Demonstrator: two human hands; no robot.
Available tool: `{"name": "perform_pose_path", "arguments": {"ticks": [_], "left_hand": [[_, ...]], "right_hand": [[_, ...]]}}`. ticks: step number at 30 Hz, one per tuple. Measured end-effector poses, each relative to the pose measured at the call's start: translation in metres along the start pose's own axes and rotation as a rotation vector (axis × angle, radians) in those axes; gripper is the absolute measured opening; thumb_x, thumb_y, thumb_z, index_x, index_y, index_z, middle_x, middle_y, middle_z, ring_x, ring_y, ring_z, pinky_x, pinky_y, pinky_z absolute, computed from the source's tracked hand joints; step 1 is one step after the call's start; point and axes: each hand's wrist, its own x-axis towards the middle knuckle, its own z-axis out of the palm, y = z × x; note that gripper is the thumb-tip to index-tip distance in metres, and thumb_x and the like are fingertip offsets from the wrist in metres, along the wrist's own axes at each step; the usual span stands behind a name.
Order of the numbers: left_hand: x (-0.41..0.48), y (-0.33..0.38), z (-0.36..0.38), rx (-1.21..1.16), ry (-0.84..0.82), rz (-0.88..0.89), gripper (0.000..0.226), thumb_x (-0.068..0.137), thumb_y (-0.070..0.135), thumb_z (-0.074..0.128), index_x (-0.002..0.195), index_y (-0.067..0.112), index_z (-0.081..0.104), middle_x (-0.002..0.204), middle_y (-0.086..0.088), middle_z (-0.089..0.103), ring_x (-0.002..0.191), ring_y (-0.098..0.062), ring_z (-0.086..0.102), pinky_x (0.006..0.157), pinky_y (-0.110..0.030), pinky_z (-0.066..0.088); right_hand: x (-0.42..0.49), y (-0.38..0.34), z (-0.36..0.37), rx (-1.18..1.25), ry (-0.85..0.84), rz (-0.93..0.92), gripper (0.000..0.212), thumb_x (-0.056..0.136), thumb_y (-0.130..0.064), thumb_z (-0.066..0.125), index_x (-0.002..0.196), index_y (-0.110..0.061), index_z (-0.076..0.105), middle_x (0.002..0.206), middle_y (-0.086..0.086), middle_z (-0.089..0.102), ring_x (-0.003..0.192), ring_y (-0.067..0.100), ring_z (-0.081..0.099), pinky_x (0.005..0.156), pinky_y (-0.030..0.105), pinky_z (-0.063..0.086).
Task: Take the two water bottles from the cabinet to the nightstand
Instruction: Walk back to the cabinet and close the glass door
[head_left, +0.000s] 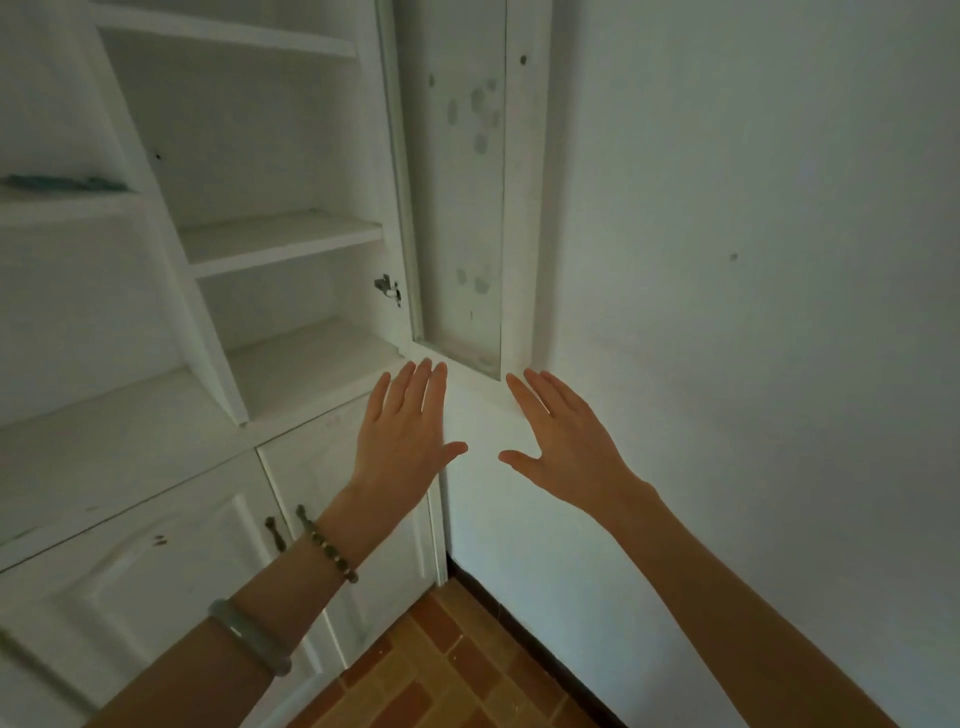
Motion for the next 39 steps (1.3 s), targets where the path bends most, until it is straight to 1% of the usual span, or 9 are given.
{"name": "perform_pose_path", "arguments": {"ticks": [4,7,12,17,22,26,30,35,39], "left_hand": [[0.051,0.000,0.008,0.029,0.046,-0.039,0.092,0.073,0.053,0.065,0.139,0.001,0.028,0.144,-0.019,0.035,0.134,-0.034,0.031,0.111,-0.046,0.015],[0.088,0.000,0.016,0.041,0.088,-0.058,0.093,0.065,0.052,0.073,0.133,-0.001,0.039,0.136,-0.021,0.046,0.126,-0.037,0.042,0.106,-0.050,0.025],[0.153,-0.006,0.011,0.065,0.183,-0.121,0.091,0.067,0.048,0.073,0.134,-0.003,0.036,0.137,-0.023,0.044,0.128,-0.039,0.039,0.107,-0.050,0.022],[0.201,-0.020,-0.006,0.096,0.293,-0.200,0.090,0.071,0.048,0.069,0.136,-0.002,0.033,0.140,-0.023,0.040,0.131,-0.038,0.034,0.109,-0.051,0.022],[0.224,-0.031,-0.016,0.149,0.333,-0.195,0.087,0.067,0.044,0.075,0.131,-0.004,0.040,0.133,-0.025,0.048,0.122,-0.041,0.045,0.103,-0.054,0.031],[0.223,-0.040,-0.010,0.184,0.296,-0.214,0.086,0.071,0.048,0.069,0.132,-0.002,0.038,0.135,-0.023,0.046,0.124,-0.039,0.044,0.105,-0.052,0.029],[0.217,-0.051,-0.004,0.205,0.269,-0.252,0.083,0.075,0.050,0.065,0.133,-0.002,0.036,0.135,-0.023,0.046,0.125,-0.039,0.043,0.106,-0.052,0.025],[0.205,-0.063,0.000,0.222,0.263,-0.282,0.080,0.079,0.049,0.060,0.135,-0.001,0.034,0.138,-0.023,0.042,0.127,-0.038,0.040,0.107,-0.051,0.023],[0.185,-0.072,0.009,0.260,0.217,-0.304,0.079,0.085,0.059,0.041,0.138,0.001,0.031,0.142,-0.021,0.038,0.131,-0.034,0.035,0.108,-0.051,0.025]], "right_hand": [[0.047,0.036,-0.003,-0.014,0.044,-0.060,0.081,0.083,-0.045,0.061,0.145,-0.011,0.020,0.152,0.014,0.024,0.141,0.030,0.019,0.113,0.037,0.016],[0.082,0.062,-0.012,-0.025,0.080,-0.094,0.082,0.083,-0.044,0.062,0.146,-0.012,0.018,0.153,0.014,0.022,0.141,0.029,0.018,0.113,0.037,0.015],[0.143,0.103,-0.040,-0.007,0.155,-0.138,0.082,0.085,-0.043,0.060,0.146,-0.014,0.014,0.155,0.013,0.016,0.142,0.026,0.013,0.114,0.035,0.013],[0.202,0.129,-0.079,0.007,0.293,-0.186,0.080,0.085,-0.039,0.060,0.146,-0.012,0.016,0.154,0.015,0.017,0.141,0.028,0.016,0.114,0.039,0.018],[0.247,0.137,-0.097,0.062,0.377,-0.174,0.082,0.088,-0.035,0.058,0.146,-0.008,0.008,0.154,0.018,0.013,0.141,0.029,0.014,0.113,0.035,0.016],[0.273,0.137,-0.093,0.124,0.330,-0.145,0.089,0.087,-0.034,0.058,0.145,-0.002,-0.001,0.154,0.021,0.009,0.142,0.031,0.012,0.114,0.037,0.016],[0.284,0.132,-0.088,0.213,0.279,-0.130,0.092,0.088,-0.035,0.057,0.144,-0.002,-0.007,0.155,0.019,0.001,0.143,0.028,0.006,0.114,0.035,0.012],[0.287,0.127,-0.083,0.312,0.278,-0.148,0.094,0.087,-0.035,0.058,0.145,-0.006,-0.010,0.155,0.016,0.000,0.142,0.027,0.010,0.111,0.033,0.019],[0.285,0.116,-0.074,0.282,0.320,-0.221,0.092,0.089,-0.034,0.056,0.144,-0.005,-0.010,0.156,0.017,-0.005,0.143,0.026,0.007,0.105,0.021,0.014]]}}
